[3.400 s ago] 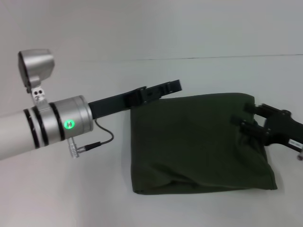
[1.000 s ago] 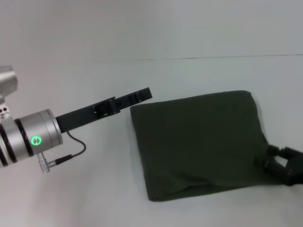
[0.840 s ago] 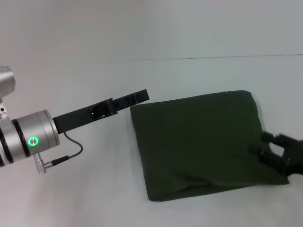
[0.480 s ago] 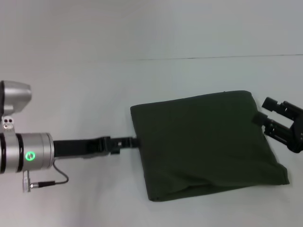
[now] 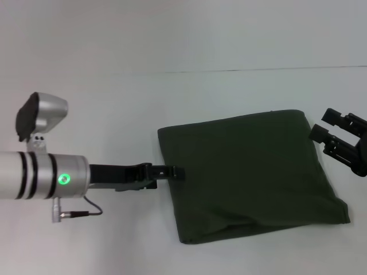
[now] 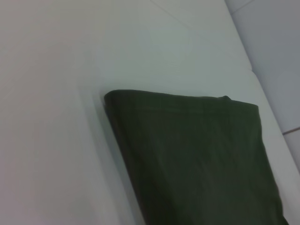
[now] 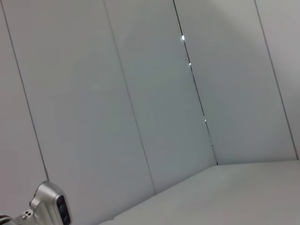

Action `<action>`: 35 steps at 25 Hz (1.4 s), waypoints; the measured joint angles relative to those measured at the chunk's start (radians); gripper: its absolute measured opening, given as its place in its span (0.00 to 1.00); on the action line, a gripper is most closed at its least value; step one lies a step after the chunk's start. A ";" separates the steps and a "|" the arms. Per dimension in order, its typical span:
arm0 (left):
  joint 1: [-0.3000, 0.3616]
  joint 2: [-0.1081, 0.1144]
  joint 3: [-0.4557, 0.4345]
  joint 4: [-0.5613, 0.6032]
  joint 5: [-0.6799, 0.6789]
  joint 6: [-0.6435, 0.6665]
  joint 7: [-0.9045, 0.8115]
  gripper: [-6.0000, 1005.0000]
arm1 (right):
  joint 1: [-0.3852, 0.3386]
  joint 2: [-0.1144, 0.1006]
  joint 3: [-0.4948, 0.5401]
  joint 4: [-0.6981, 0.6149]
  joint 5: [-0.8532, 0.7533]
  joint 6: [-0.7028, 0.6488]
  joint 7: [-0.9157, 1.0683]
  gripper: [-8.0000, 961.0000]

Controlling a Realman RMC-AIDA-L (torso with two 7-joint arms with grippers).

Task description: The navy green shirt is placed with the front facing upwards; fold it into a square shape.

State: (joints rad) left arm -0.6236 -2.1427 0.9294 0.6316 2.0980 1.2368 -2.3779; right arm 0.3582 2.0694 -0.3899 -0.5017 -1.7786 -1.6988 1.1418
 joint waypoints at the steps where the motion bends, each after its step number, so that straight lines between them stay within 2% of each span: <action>1: -0.013 -0.002 0.001 -0.018 0.000 -0.021 0.000 0.96 | -0.001 0.000 0.001 0.000 0.000 -0.001 0.000 0.68; 9: -0.064 -0.008 0.004 -0.086 0.001 -0.129 0.003 0.96 | -0.011 -0.003 0.011 0.000 0.001 -0.003 -0.001 0.68; 19: -0.105 -0.018 0.005 -0.132 0.002 -0.159 -0.003 0.96 | -0.005 -0.004 0.016 0.000 0.000 0.002 0.005 0.68; 24: -0.136 -0.017 0.033 -0.166 0.002 -0.158 -0.013 0.91 | -0.004 -0.009 0.020 0.000 0.000 0.003 0.008 0.68; 30: -0.138 -0.018 0.055 -0.159 0.001 -0.167 -0.014 0.86 | -0.003 -0.008 0.024 0.001 0.000 0.004 0.008 0.68; 33: -0.132 -0.018 0.054 -0.150 -0.001 -0.174 -0.014 0.64 | -0.005 -0.007 0.025 0.002 0.001 0.005 0.009 0.68; 35: -0.130 -0.018 0.054 -0.145 -0.001 -0.174 -0.014 0.54 | -0.006 -0.006 0.026 0.002 0.001 0.007 0.009 0.68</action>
State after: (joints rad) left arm -0.7535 -2.1605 0.9833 0.4870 2.0969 1.0626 -2.3917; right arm 0.3524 2.0630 -0.3639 -0.5000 -1.7778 -1.6918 1.1506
